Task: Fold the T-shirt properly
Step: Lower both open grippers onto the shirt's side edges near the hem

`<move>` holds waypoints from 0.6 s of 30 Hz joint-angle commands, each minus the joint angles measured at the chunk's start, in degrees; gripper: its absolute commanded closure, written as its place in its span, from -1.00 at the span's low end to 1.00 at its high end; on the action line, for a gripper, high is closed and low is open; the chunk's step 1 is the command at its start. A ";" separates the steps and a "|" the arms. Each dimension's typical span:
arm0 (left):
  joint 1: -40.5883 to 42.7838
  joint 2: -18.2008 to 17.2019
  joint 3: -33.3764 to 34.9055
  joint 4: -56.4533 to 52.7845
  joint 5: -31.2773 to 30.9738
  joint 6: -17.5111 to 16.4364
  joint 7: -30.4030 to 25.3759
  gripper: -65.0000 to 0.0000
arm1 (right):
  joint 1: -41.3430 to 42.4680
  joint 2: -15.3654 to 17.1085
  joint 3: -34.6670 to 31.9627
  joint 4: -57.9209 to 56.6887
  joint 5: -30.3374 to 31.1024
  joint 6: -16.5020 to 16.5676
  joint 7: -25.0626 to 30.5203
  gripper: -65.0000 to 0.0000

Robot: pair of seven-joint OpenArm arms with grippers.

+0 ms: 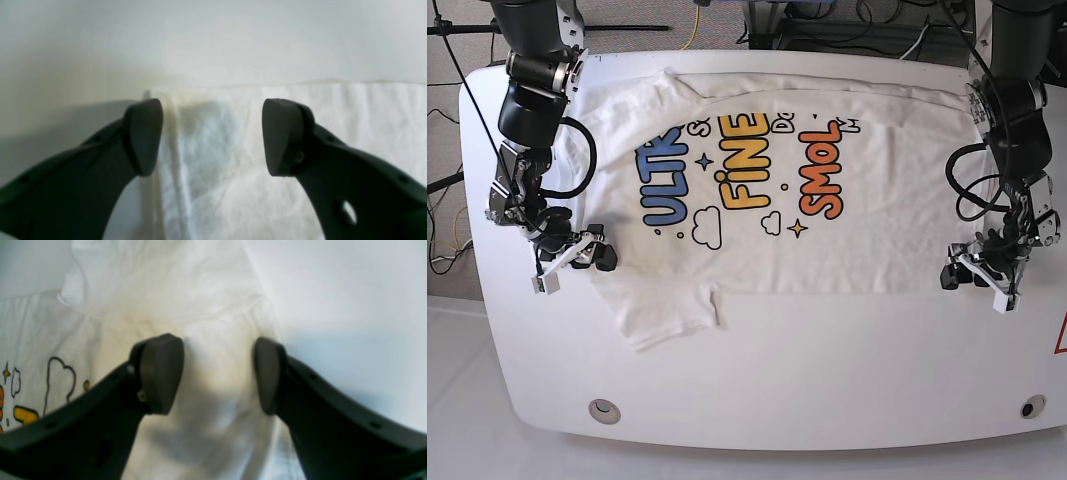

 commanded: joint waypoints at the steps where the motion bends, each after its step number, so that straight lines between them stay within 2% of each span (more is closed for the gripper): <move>1: -1.90 -1.02 -0.09 1.00 -0.48 -0.36 -1.30 -0.35 | 0.84 0.64 -0.14 0.38 -0.22 0.32 -0.85 -0.11; 18: -2.52 -1.04 -0.40 -0.17 0.26 -0.29 -1.13 -0.35 | 0.34 0.80 -0.38 0.37 -0.47 0.32 -0.65 -0.13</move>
